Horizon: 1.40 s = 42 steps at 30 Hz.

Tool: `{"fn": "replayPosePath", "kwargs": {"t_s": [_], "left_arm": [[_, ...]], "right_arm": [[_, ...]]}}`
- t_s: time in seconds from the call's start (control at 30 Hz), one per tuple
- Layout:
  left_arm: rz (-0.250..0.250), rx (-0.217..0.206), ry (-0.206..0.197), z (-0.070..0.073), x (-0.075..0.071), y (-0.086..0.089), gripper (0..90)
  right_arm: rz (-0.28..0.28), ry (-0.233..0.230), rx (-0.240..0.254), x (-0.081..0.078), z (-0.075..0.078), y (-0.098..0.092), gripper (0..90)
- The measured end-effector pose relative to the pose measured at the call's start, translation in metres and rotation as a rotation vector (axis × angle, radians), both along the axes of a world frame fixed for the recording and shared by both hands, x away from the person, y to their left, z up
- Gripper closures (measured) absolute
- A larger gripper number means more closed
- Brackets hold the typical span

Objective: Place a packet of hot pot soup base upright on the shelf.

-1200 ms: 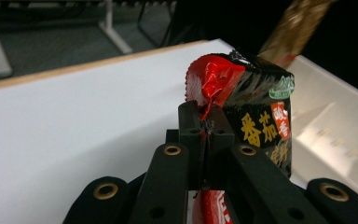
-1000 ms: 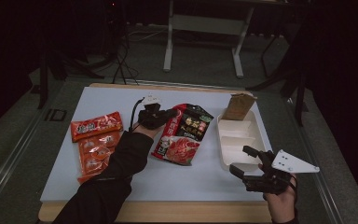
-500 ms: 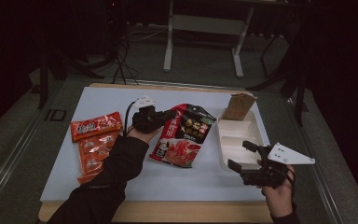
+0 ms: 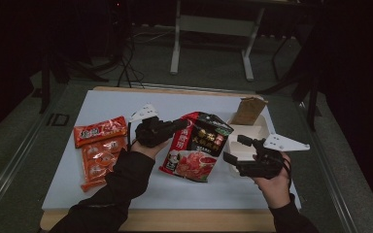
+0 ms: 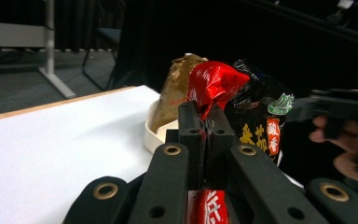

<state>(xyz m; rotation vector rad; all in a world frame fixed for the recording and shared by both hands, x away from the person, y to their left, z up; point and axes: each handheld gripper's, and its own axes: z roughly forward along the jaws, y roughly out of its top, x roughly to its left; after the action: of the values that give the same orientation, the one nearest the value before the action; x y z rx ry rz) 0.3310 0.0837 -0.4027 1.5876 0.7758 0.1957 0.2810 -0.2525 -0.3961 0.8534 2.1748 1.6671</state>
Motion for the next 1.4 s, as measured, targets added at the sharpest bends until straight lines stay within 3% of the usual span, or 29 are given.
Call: {"fn": "replayPosePath", "kwargs": {"t_s": [0.13,0.33,0.43,0.53,0.63,0.73,0.77,0.83,0.93,1.13,1.4], "left_arm": [[0.003,-0.029,0.005,-0.002,-0.004,0.000,88.6],[-0.005,-0.054,-0.008,0.000,-0.010,-0.003,88.6],[-0.010,-0.055,-0.014,0.002,-0.013,-0.005,88.6],[-0.025,-0.091,-0.010,0.001,-0.015,-0.005,88.5],[-0.042,-0.123,0.002,-0.002,-0.014,-0.005,88.5],[-0.046,-0.128,0.003,-0.004,-0.014,-0.005,88.4],[-0.057,-0.141,0.003,-0.006,-0.014,-0.007,88.4],[-0.050,-0.150,-0.003,-0.007,-0.015,-0.007,88.3],[-0.052,-0.147,-0.016,-0.008,-0.015,-0.008,88.2],[-0.070,-0.102,-0.041,-0.005,-0.015,-0.008,86.8],[-0.111,-0.073,-0.060,-0.001,-0.014,-0.008,79.9]], "right_arm": [[0.014,0.006,0.016,0.008,0.003,0.006,26.8],[0.008,0.003,0.009,0.016,0.004,0.015,32.5],[0.009,-0.011,0.005,0.017,0.002,0.015,43.3],[0.018,0.006,0.023,0.019,0.001,0.012,50.4],[0.027,0.012,0.047,0.020,0.003,0.010,52.6],[0.038,0.012,0.049,0.021,0.004,0.010,56.0],[0.060,0.021,0.046,0.021,0.006,0.011,66.9],[0.078,0.044,0.044,0.023,0.007,0.012,70.9],[0.083,0.068,0.060,0.024,0.008,0.010,73.5],[0.069,0.067,0.048,0.023,0.014,0.010,76.5],[0.063,0.015,0.027,0.017,0.030,0.006,77.7]]}}
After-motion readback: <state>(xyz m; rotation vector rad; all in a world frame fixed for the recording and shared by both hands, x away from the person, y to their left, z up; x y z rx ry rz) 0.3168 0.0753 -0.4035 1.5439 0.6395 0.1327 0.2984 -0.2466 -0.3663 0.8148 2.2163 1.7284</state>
